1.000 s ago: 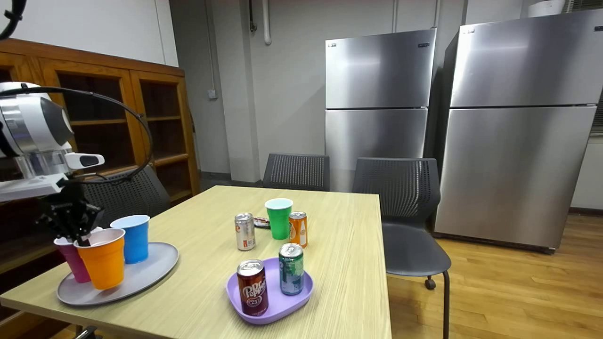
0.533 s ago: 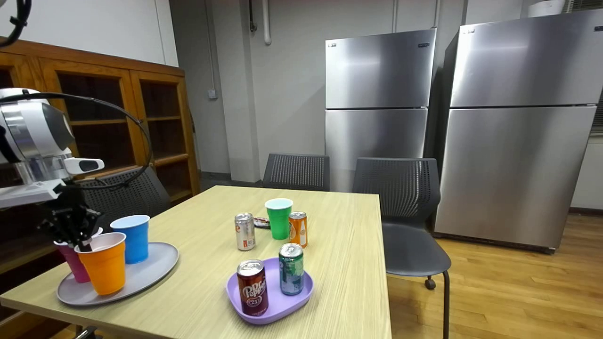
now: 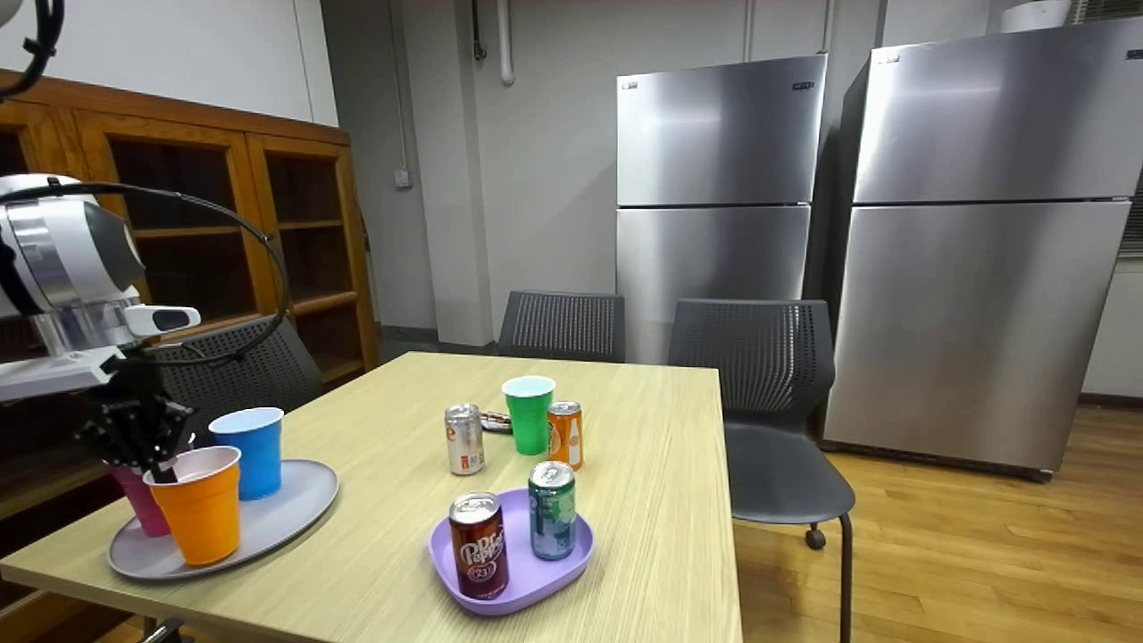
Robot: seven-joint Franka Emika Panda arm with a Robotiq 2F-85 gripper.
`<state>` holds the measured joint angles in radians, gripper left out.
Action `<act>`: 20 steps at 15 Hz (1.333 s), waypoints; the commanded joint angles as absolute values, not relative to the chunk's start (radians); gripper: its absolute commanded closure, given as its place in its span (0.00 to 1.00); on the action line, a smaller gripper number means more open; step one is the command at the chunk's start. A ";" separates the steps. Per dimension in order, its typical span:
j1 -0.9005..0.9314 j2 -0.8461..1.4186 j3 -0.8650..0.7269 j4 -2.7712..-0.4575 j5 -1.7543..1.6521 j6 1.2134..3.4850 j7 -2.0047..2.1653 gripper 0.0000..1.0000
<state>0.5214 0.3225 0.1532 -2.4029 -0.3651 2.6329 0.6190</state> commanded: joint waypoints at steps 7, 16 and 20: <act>0.551 0.330 0.128 -2.390 -0.405 2.637 0.679 0.56; 0.513 0.265 0.156 -2.397 -0.348 2.606 0.611 0.00; 0.472 0.218 0.173 -2.382 -0.297 2.552 0.531 0.00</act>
